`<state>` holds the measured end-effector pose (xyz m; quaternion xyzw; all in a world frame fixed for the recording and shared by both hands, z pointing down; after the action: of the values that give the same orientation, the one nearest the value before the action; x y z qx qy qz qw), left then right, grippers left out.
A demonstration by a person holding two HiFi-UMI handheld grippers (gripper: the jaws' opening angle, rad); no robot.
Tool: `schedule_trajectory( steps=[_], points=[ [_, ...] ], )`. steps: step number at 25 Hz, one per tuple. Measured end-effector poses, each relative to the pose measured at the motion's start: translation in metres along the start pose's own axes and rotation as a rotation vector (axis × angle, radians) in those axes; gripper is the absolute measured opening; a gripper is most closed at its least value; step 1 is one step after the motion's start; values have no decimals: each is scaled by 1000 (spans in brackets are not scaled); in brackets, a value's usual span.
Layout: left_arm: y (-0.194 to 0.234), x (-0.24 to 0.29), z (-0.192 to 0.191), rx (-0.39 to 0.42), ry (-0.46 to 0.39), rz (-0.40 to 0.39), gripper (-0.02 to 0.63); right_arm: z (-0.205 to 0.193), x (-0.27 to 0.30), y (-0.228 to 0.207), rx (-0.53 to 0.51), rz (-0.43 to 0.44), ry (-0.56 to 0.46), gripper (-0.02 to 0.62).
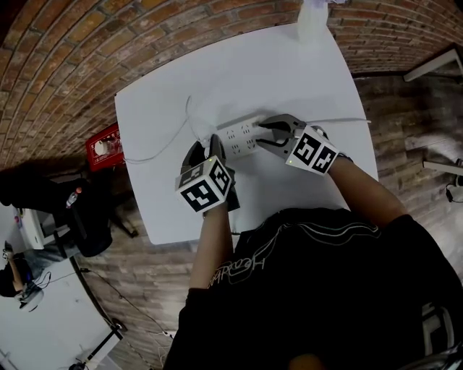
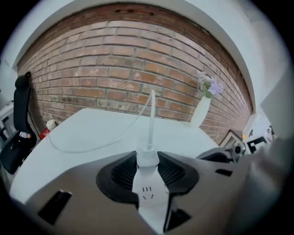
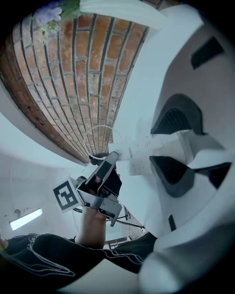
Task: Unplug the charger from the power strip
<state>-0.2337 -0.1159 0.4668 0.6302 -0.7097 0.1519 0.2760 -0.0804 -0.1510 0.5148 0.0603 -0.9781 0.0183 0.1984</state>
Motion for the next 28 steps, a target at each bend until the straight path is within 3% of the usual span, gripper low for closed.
schedule_trajectory(
  steps=[1, 4, 5, 8, 12, 19, 21, 23, 28],
  points=[
    [-2, 0, 0, 32, 2, 8, 138, 0, 0, 0, 0, -1, -1, 126],
    [-22, -1, 0, 313, -13, 65, 141, 0, -1, -1, -1, -3, -2, 126],
    [-24, -1, -1, 324, -19, 64, 143, 0, -1, -1, -2, -5, -3, 126],
    [-9, -6, 7, 137, -54, 44, 137, 0, 0, -1, -5, -10, -6, 126],
    [8, -20, 29, 121, -126, 87, 136, 0, 0, 0, -2, -8, -4, 126],
    [6, -28, 14, -135, -103, -100, 137, -1, 1, -3, 41, -8, 15, 126],
    [6, -33, 10, -211, -101, -147, 137, -1, 1, -7, 82, -17, 22, 92],
    [7, -41, 8, -275, -106, -188, 137, 3, -1, -12, 162, -33, -5, 119],
    [4, -67, 8, -321, -146, -253, 137, 40, -29, -14, 384, -43, -215, 32]
  ],
)
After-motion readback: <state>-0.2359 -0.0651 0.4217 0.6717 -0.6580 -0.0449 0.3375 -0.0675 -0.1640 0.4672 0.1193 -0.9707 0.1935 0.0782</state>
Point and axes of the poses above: the fingertips, and each gripper's own axes: x forward along the fingers, y to its left, z out of its top, the point moved 5 cm from there along -x, backward along the fingers, and after that the axes turned 7 degrees about -y, right-handed, at the moved point
